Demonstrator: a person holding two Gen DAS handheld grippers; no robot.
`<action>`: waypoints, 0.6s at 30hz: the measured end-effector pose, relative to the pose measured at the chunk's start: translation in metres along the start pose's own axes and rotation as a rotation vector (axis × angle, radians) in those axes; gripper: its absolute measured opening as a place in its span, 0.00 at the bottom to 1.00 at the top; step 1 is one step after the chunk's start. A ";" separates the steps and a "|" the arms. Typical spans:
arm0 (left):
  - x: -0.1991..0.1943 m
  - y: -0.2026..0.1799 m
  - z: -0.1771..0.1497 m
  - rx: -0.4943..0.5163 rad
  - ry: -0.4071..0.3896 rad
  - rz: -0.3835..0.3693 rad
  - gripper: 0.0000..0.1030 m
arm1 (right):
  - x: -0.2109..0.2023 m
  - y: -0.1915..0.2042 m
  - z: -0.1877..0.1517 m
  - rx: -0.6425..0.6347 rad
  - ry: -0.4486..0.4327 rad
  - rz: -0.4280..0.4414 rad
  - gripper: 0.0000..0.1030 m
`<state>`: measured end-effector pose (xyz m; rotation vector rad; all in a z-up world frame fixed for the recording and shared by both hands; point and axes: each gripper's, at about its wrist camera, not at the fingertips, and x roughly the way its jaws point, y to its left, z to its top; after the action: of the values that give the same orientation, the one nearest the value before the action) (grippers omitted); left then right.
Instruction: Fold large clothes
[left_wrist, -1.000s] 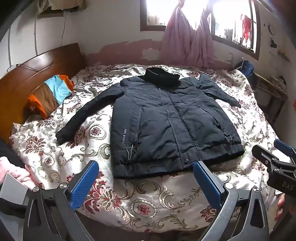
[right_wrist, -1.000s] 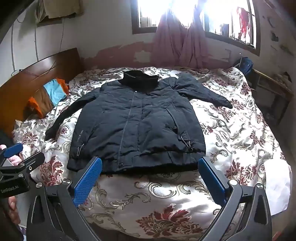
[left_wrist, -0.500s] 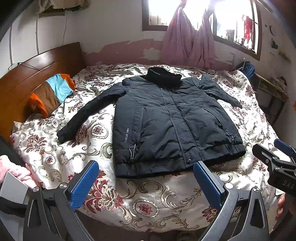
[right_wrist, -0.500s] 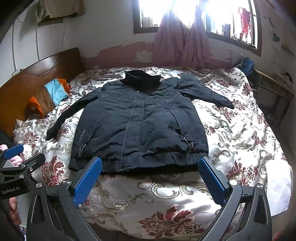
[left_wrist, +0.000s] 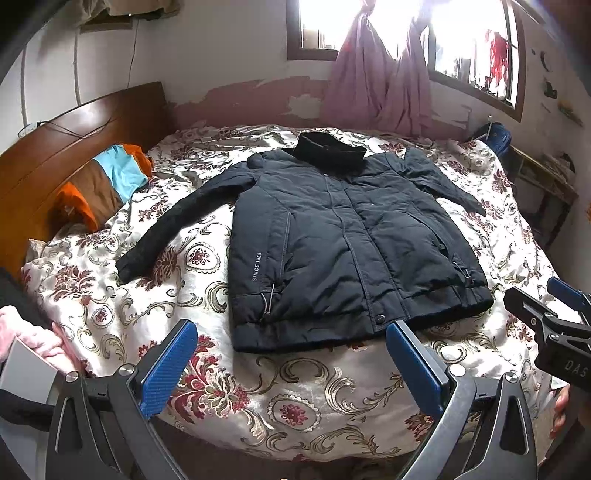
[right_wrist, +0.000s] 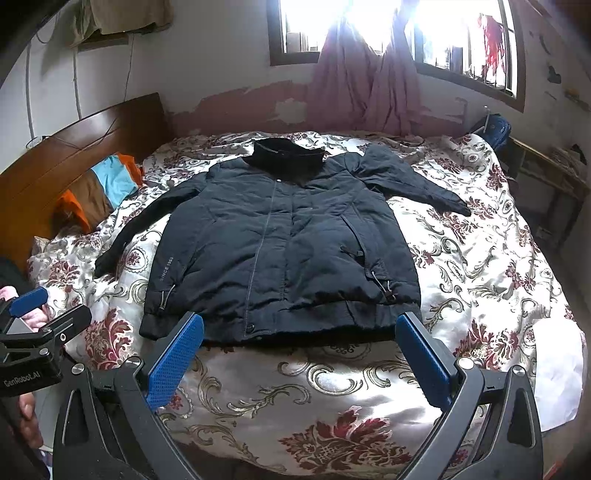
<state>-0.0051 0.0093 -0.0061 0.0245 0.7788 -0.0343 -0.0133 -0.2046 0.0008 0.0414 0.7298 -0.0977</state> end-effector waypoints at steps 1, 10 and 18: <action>0.000 0.000 0.000 0.000 0.001 0.000 1.00 | 0.000 -0.001 0.000 0.000 0.001 0.000 0.99; 0.000 -0.001 0.000 -0.002 0.001 0.000 1.00 | 0.001 0.001 0.000 -0.002 0.008 -0.004 0.99; 0.002 0.001 -0.004 -0.006 0.006 0.002 1.00 | 0.007 0.001 -0.002 -0.001 0.014 0.000 0.99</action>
<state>-0.0070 0.0108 -0.0102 0.0203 0.7848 -0.0298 -0.0099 -0.2039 -0.0053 0.0408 0.7437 -0.0972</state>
